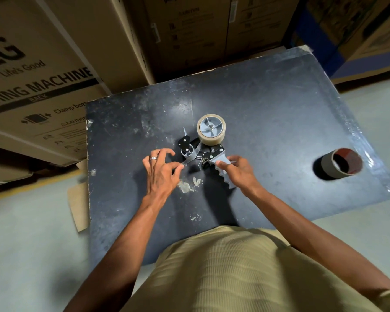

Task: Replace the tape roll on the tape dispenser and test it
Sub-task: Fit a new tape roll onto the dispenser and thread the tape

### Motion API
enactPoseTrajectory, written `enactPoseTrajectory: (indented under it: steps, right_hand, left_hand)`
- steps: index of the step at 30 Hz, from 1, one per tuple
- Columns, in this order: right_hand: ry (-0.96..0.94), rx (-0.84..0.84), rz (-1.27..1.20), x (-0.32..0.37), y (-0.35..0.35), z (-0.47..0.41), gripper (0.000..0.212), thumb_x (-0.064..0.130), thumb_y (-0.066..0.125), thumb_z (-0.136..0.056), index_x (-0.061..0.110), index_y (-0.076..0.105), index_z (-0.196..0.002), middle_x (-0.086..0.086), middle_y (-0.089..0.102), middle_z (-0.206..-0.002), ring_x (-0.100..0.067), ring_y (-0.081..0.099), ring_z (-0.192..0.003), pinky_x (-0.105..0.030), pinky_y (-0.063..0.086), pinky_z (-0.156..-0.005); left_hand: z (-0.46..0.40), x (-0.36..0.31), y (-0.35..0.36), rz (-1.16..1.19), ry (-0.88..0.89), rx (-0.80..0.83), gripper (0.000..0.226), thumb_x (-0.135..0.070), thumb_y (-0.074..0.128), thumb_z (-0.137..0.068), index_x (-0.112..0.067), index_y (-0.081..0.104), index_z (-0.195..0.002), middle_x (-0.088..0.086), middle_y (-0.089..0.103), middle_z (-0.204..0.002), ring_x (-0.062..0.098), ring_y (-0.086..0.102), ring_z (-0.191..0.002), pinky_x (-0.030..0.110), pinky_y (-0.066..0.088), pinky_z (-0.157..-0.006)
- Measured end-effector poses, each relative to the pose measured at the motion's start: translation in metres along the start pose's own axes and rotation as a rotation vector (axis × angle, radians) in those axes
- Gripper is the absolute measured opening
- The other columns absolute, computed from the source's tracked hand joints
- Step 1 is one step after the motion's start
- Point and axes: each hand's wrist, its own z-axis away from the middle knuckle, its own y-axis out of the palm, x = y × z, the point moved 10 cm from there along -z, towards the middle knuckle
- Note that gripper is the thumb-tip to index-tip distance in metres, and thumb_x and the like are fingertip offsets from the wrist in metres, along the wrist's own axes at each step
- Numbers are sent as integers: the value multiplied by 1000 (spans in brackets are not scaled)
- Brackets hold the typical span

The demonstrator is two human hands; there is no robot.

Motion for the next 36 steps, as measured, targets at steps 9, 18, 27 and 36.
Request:
enactPoseTrajectory:
  steps: [9,18,27,36]
  right_hand:
    - [-1081,-38,999,95,51,41,37,36,70,-85,18,68,-117,-5,62,-123,-31,51,-113,-44,42,-87]
    - [-1163,236,990,101,78,22,22,27,76,-86,12,66,-99,-7,63,-101,-31,61,-95,-47,50,-84]
    - [-1027,199,882,107,81,9,23,25,75,-83,8,60,-81,-9,60,-80,-29,55,-71,-40,45,-64]
    - [-911,-83,809,92,47,17,52,45,78,-76,16,63,-116,-10,54,-114,-30,49,-105,-42,41,-86]
  left_hand:
    - [-5,12,-1,-35,-1,-5,6,-30,74,-83,-31,78,-79,-14,66,-99,22,51,-104,39,26,-90]
    - [-4,16,2,-45,-1,-7,6,-28,76,-81,-28,79,-76,-15,68,-93,23,54,-101,41,28,-88]
    - [-8,15,2,-80,28,-13,9,-28,75,-80,-27,78,-72,-17,69,-91,23,54,-102,43,29,-89]
    - [-10,23,2,-66,39,-37,6,-28,73,-81,-27,79,-78,-15,68,-91,23,54,-99,41,31,-88]
